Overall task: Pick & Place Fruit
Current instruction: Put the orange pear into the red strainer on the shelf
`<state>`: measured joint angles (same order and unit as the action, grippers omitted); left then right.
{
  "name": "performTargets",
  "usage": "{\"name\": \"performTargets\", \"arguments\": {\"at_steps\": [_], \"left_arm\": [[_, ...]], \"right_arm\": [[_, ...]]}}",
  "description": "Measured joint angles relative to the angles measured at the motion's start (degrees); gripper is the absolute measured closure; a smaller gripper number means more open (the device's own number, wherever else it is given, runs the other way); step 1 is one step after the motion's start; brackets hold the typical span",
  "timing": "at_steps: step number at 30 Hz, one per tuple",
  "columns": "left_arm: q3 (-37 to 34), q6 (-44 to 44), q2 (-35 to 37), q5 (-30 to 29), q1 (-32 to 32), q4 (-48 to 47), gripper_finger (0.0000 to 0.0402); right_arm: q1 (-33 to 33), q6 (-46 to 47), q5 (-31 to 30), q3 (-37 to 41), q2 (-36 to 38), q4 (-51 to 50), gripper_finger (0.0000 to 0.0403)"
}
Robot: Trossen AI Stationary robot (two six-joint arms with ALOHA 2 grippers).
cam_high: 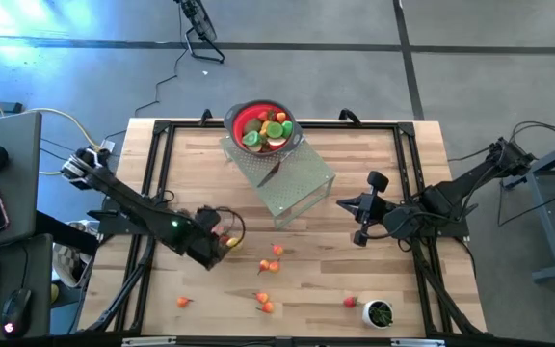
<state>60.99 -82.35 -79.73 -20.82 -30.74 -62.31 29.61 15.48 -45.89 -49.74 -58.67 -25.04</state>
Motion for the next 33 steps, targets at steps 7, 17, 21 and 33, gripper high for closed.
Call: {"name": "performTargets", "arguments": {"at_steps": [7, 17, 21, 33], "left_arm": [[8.12, 11.68, 7.11, -22.59, 0.09, -1.80, 0.0278], [16.83, 37.78, 11.70, -44.10, 6.34, -1.20, 0.0289], [17.62, 45.04, 12.18, -43.56, 14.73, -0.25, 0.0297], [17.75, 72.74, 9.37, -15.46, 43.24, 25.25, 0.0290]], "right_arm": [[0.00, -0.57, -0.02, 0.00, 0.00, 0.42, 0.0401], [-1.16, -0.76, -0.63, 0.00, 0.00, 0.63, 0.0401], [-2.51, -0.76, -0.54, 0.00, 0.00, 0.55, 0.0401], [-8.88, -0.78, -0.42, 0.00, 0.00, 0.44, 0.0401]]}}
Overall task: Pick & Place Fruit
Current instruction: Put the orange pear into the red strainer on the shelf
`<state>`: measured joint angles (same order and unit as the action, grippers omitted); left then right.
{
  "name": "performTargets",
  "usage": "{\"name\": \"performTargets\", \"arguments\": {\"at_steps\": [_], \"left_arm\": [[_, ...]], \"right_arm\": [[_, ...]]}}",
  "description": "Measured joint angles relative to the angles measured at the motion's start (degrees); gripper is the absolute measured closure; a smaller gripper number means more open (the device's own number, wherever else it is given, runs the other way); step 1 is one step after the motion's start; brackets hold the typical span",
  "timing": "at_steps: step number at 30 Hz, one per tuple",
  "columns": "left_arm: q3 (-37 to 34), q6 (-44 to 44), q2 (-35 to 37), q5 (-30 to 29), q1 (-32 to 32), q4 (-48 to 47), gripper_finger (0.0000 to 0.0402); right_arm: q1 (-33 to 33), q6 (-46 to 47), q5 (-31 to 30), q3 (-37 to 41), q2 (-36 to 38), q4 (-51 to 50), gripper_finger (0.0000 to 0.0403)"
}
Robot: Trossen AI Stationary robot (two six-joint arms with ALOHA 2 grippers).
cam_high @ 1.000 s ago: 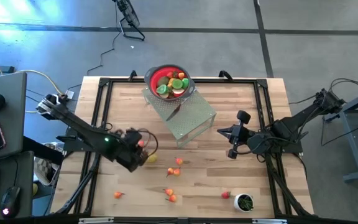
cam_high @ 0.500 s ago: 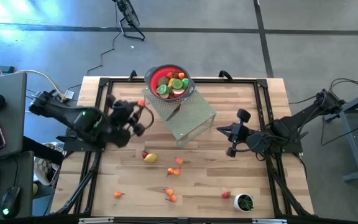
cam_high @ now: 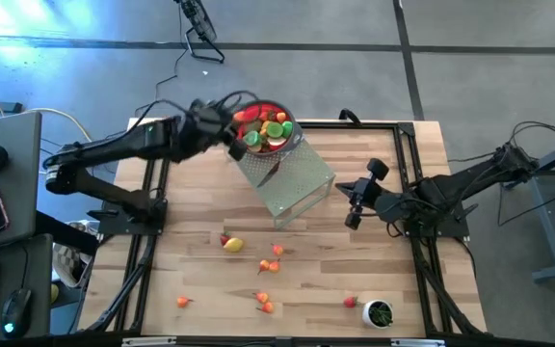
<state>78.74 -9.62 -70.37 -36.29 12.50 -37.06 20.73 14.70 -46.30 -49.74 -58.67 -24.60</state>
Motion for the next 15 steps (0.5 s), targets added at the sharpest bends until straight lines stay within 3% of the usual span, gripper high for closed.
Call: {"name": "performTargets", "arguments": {"at_steps": [9, 15], "left_arm": [[0.00, 0.34, -5.44, 19.00, 12.46, 4.52, 0.0289], [-0.02, -0.69, -8.97, 20.72, 14.38, 4.55, 0.0289]], "right_arm": [[-1.35, -2.40, 1.35, 0.00, 0.00, -0.04, 0.0401], [-1.35, -2.97, 1.79, 0.00, 0.00, -0.04, 0.0401]]}}
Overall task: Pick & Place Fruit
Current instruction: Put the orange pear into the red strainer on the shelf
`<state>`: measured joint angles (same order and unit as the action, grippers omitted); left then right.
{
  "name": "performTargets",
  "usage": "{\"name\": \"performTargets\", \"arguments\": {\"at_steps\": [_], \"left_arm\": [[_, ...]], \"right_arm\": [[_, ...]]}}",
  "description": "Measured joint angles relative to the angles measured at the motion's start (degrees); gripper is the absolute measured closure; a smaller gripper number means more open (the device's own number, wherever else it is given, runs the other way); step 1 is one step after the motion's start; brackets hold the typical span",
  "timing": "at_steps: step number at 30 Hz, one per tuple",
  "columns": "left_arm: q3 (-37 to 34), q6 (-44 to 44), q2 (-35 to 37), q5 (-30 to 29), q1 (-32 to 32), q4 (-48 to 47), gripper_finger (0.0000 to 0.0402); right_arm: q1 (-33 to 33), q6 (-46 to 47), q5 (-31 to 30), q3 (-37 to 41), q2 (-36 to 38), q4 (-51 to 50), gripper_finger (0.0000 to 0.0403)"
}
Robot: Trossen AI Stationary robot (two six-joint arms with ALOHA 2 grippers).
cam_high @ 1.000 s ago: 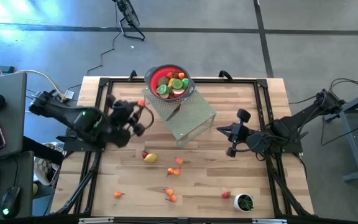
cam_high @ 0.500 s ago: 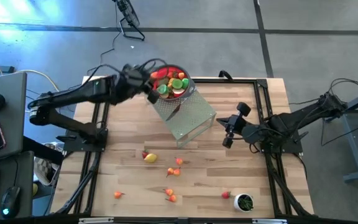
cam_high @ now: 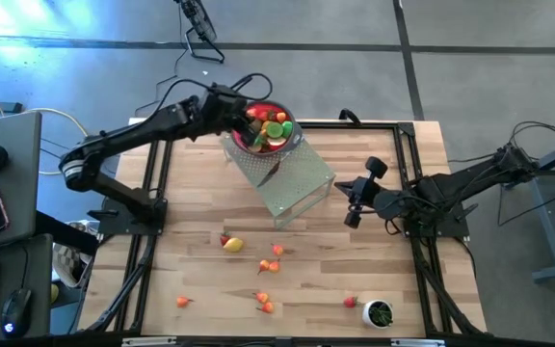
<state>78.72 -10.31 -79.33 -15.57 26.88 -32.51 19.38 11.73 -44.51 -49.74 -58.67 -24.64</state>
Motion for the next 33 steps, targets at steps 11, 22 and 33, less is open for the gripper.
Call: {"name": "performTargets", "arguments": {"at_steps": [11, 22, 33], "left_arm": [[0.00, 3.84, -2.13, 0.02, 0.50, 0.33, 0.0257], [-0.02, 5.51, -2.47, 0.04, 0.50, 2.01, 0.0228], [-0.02, 6.25, -2.33, 0.21, -3.64, 0.18, 0.0299]], "right_arm": [[0.00, -0.02, 0.08, 0.00, 0.00, -0.02, 0.0400], [0.00, -0.02, 0.11, 0.00, 0.00, -0.02, 0.0400], [0.00, -0.02, 0.11, 0.00, 0.00, -0.02, 0.0400]]}}
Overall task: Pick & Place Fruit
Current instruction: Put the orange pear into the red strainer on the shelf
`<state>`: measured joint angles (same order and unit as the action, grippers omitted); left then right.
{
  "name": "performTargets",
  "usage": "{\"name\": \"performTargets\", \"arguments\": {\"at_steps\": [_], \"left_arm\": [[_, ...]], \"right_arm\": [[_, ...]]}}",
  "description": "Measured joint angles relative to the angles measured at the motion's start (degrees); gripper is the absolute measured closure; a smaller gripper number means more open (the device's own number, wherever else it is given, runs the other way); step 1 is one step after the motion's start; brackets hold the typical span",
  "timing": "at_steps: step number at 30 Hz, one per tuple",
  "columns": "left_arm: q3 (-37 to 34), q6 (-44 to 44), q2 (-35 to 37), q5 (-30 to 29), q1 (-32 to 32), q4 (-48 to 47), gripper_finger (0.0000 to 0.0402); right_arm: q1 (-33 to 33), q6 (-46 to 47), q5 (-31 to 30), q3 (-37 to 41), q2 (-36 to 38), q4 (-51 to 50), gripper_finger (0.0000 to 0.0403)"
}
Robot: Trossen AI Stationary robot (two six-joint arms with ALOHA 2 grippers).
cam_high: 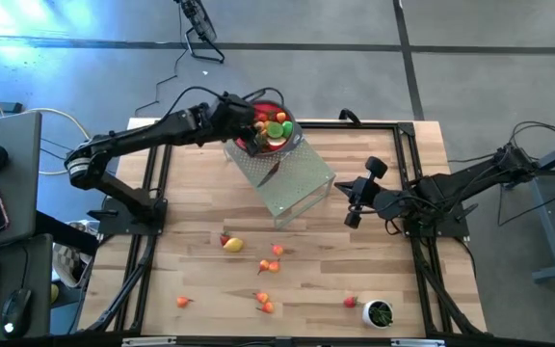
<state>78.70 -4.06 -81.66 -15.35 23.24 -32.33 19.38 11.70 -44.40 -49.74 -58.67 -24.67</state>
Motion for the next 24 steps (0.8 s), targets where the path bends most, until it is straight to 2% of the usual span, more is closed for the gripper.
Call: {"name": "performTargets", "arguments": {"at_steps": [6, 15, 20, 24], "left_arm": [[-0.02, -0.35, 2.43, 0.09, -5.93, -6.50, 0.0324], [-0.02, -5.10, 4.33, -0.21, -16.61, -9.57, 0.0341], [-0.02, -10.21, 4.34, -0.65, -22.66, -12.68, 0.0341], [-0.02, -18.49, 4.34, -4.74, -27.63, -18.55, 0.0341]], "right_arm": [[0.00, 0.00, 0.00, 0.00, 0.00, 0.00, 0.0400], [0.00, 0.00, 0.00, 0.00, 0.00, 0.00, 0.0400], [0.00, 0.00, 0.02, 0.00, 0.00, -0.02, 0.0400], [0.00, 0.00, 0.02, 0.00, 0.00, -0.02, 0.0400]]}}
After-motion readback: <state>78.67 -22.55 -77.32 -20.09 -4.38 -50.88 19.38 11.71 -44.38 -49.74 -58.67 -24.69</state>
